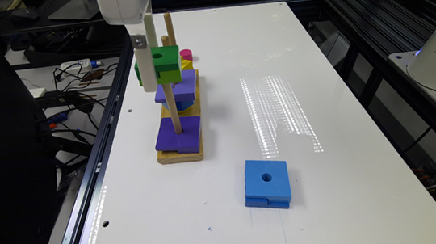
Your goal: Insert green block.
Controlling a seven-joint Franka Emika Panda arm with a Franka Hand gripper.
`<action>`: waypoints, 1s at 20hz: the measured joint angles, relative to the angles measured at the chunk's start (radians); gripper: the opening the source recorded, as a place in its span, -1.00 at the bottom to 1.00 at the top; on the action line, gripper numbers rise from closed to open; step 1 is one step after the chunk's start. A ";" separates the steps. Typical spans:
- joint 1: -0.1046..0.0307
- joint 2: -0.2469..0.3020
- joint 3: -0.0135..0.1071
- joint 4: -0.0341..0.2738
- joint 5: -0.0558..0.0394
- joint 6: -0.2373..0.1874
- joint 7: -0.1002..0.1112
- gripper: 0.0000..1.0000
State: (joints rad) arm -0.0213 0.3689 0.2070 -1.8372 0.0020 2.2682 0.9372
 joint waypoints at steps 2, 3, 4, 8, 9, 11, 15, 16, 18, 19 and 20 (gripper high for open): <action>0.000 0.003 0.000 0.000 -0.0012 0.002 0.000 -1.00; 0.000 0.004 0.000 0.000 -0.0013 0.002 0.000 -1.00; 0.000 0.004 0.000 0.000 -0.0014 0.002 0.000 -1.00; 0.000 0.005 0.000 0.000 -0.0019 0.002 0.000 -1.00; 0.000 0.008 0.000 0.000 -0.0024 0.004 0.000 -1.00; 0.000 0.016 0.000 0.000 -0.0058 0.010 0.000 -1.00; 0.000 0.022 0.000 0.000 -0.0093 0.014 0.000 -1.00; 0.000 0.022 0.000 0.000 -0.0095 0.014 0.000 -1.00; 0.000 0.022 0.000 0.000 -0.0097 0.014 0.000 -1.00; 0.000 0.022 0.000 0.000 -0.0098 0.014 0.000 -1.00; 0.000 0.023 0.000 0.000 -0.0100 0.014 0.000 -1.00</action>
State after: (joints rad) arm -0.0216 0.3915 0.2068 -1.8375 -0.0080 2.2825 0.9372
